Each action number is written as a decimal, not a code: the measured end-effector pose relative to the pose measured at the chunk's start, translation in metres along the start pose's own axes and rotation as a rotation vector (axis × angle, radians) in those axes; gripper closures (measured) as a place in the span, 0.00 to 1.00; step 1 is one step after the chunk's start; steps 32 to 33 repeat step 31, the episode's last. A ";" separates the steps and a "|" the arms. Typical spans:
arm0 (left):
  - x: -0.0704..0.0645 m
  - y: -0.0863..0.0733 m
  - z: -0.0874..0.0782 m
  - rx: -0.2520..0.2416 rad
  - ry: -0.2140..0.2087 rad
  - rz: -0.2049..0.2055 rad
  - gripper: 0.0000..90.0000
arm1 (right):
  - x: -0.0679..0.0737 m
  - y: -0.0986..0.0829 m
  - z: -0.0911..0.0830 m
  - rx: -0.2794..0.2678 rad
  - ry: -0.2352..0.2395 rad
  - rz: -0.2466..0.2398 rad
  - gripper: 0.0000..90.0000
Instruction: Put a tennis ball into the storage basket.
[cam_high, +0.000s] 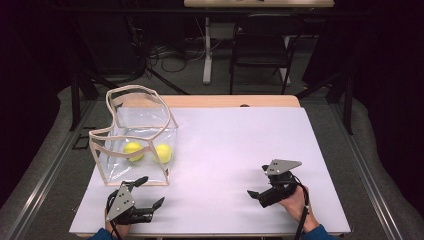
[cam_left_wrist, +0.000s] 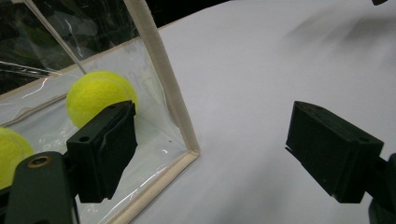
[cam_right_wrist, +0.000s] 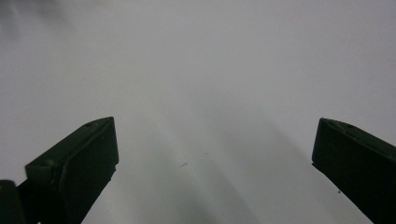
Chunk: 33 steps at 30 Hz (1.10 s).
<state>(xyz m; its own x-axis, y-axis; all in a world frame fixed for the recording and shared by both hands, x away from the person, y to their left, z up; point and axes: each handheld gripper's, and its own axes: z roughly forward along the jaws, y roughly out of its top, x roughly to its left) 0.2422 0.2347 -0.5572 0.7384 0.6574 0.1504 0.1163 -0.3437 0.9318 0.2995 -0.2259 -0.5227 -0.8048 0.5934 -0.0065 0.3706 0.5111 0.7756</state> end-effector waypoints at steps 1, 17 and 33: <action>0.000 0.000 0.000 0.000 0.000 0.000 0.18 | 0.000 -0.002 0.000 -0.003 -0.002 0.002 0.00; 0.000 0.000 0.001 0.005 0.003 0.001 0.18 | -0.005 -0.035 -0.017 -0.030 -0.055 0.030 0.00; 0.000 0.000 0.001 0.006 0.001 0.005 0.18 | -0.007 -0.049 -0.023 -0.042 -0.070 0.060 0.00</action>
